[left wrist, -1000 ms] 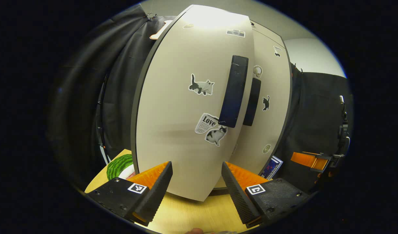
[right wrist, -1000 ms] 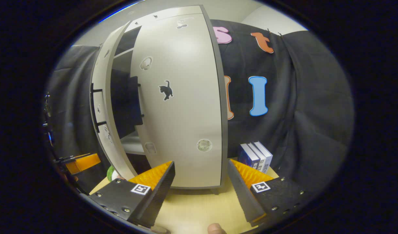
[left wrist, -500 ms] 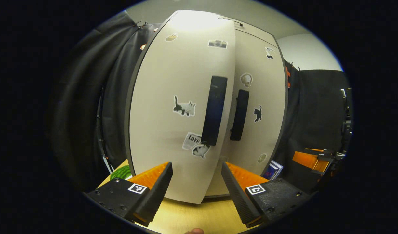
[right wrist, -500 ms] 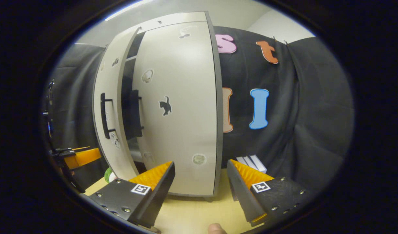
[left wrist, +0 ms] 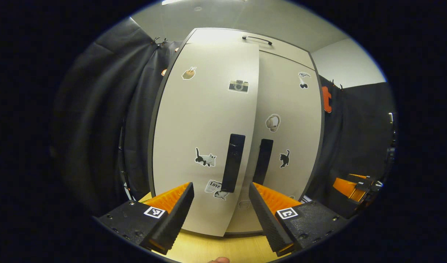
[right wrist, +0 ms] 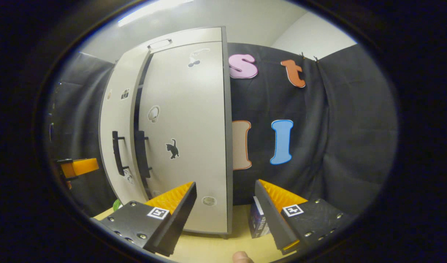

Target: Grasp the bottle in the cabinet with the left hand and place it on the coaster, then close the right door with the right hand and the left door with the left hand.

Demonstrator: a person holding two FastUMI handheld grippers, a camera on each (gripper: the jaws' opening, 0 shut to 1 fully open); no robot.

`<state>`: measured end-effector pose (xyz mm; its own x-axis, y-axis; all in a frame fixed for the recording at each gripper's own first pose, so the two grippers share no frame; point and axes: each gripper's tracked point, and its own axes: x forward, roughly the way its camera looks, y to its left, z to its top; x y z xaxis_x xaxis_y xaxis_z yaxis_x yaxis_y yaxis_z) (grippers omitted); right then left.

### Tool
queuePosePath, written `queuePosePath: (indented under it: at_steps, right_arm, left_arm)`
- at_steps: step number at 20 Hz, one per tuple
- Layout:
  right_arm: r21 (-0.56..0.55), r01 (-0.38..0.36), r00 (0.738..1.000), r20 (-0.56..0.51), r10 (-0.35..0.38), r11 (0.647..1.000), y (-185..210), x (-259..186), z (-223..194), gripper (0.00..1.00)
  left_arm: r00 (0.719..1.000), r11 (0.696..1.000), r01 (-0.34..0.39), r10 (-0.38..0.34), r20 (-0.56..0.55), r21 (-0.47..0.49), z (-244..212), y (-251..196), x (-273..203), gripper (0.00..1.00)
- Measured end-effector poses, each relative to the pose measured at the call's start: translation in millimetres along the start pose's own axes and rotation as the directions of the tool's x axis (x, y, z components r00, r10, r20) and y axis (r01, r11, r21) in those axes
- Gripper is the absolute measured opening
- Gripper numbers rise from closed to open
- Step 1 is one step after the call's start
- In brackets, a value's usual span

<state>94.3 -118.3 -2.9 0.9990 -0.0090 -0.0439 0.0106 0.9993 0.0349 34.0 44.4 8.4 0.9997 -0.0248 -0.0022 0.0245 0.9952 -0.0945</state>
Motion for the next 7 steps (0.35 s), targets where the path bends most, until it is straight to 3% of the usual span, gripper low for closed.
queuePosePath:
  at_steps: [7]
  right_arm:
    - [-0.047,-0.042,0.999,0.024,0.043,0.998,2.7,-23.3,0.7,0.97]
  left_arm:
    - [1.0,1.0,0.007,-0.007,0.008,0.009,0.6,-22.3,-18.3,0.95]
